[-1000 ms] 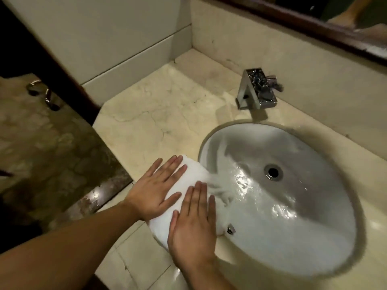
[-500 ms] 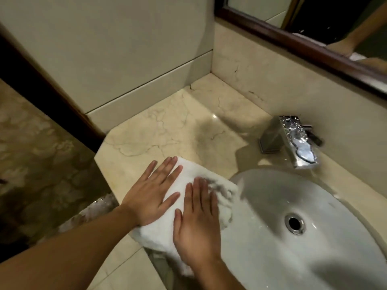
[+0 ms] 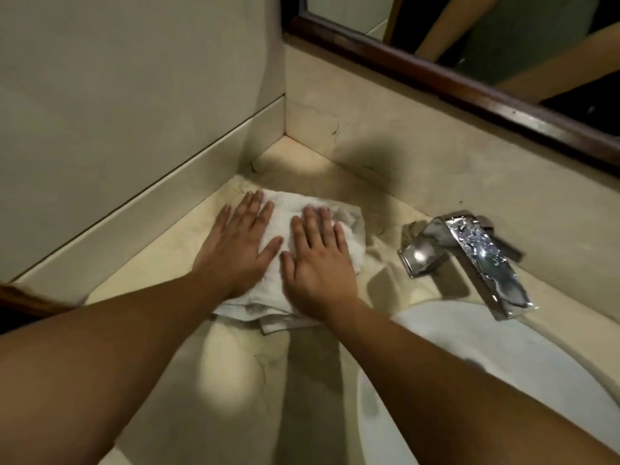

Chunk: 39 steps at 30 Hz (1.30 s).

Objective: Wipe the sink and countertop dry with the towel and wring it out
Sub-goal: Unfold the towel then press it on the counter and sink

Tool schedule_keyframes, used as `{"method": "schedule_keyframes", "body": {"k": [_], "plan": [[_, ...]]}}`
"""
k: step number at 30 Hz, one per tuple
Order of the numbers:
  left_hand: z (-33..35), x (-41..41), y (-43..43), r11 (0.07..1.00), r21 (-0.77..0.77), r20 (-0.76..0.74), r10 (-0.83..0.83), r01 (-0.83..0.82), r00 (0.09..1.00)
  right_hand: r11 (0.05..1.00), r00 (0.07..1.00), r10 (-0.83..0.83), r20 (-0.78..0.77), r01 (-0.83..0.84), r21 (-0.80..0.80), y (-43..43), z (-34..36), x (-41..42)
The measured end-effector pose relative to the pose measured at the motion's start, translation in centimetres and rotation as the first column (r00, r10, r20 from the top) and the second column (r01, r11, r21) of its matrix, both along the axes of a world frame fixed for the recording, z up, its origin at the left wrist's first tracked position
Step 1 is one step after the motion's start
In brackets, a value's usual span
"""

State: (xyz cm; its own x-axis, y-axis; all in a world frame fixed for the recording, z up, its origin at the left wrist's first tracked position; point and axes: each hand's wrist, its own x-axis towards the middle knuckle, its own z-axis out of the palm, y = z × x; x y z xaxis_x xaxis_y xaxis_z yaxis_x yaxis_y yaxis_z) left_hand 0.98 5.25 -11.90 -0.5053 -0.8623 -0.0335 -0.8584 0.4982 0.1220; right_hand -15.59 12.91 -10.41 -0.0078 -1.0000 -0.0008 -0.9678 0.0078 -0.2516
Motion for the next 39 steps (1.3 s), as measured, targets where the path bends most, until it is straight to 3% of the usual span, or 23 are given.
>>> {"method": "schedule_keyframes", "body": {"k": [9, 13, 22, 32, 39], "plan": [[-1.1, 2.6, 4.6, 0.978, -0.109, -0.055, -0.185, 0.178, 0.981, 0.995, 0.995, -0.079, 0.066, 0.075, 0.059, 6.8, 0.7, 2.8], [-0.3, 4.7, 11.5, 0.967, -0.056, -0.041, -0.25, 0.247, 0.967, 0.986, 0.982, -0.145, 0.125, 0.133, 0.099, 15.1, 0.5, 5.9], [1.4, 4.4, 31.1, 0.952, 0.008, 0.041, -0.305, 0.305, 0.951, 0.964, 0.969, -0.246, 0.01, 0.243, 0.112, 34.8, 1.1, 6.9], [-0.3, -9.3, 49.9, 0.918, -0.079, 0.017, -0.39, 0.39, 0.921, 0.94, 0.924, -0.339, -0.174, 0.34, -0.026, 54.8, -0.6, -6.4], [-0.7, -23.2, 57.3, 0.895, -0.029, -0.134, -0.445, 0.446, 0.885, 0.911, 0.888, -0.41, -0.207, 0.408, -0.052, 63.3, 0.4, -19.2]]}}
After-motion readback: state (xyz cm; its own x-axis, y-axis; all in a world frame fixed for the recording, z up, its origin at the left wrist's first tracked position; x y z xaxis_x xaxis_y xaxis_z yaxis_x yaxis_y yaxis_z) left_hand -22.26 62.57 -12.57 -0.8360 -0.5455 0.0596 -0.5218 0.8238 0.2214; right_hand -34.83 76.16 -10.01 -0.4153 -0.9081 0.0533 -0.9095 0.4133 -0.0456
